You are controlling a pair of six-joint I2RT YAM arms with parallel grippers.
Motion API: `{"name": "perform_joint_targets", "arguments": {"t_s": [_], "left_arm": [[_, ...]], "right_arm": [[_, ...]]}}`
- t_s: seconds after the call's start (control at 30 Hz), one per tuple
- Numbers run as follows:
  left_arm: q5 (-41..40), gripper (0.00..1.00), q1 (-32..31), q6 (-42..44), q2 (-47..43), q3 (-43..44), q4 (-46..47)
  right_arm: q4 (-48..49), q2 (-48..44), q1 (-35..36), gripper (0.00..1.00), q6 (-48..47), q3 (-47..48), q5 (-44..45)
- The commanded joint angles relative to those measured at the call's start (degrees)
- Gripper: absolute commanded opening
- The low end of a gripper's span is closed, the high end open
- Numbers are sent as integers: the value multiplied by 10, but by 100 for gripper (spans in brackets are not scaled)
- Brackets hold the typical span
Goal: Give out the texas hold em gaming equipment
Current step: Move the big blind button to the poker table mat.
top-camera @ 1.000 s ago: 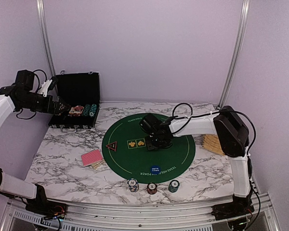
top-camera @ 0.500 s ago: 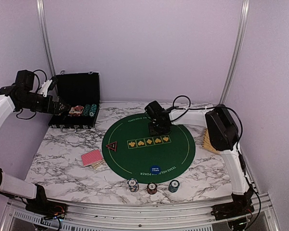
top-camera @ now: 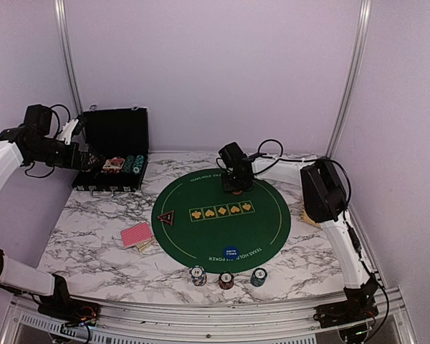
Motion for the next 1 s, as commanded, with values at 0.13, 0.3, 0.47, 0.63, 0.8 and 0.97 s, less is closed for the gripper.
{"name": "perform_joint_targets", "arguments": {"t_s": [0.13, 0.3, 0.47, 0.63, 0.8, 0.97], "left_arm": [[0, 99, 3, 6, 0, 15, -15], [4, 99, 3, 4, 1, 21, -16], [2, 99, 3, 4, -2, 24, -16], [3, 99, 3, 4, -3, 25, -16], [4, 99, 3, 2, -2, 27, -16], [1, 99, 3, 3, -3, 29, -16]], "right_arm": [[-16, 7, -13, 44, -18, 53, -14], [-16, -50, -12, 56, -17, 22, -12], [4, -103, -12, 62, -4, -74, -46], [39, -129, -12, 63, 5, -157, -66], [55, -120, -12, 55, 10, -171, -80], [54, -94, -12, 46, 7, -144, -83]]}}
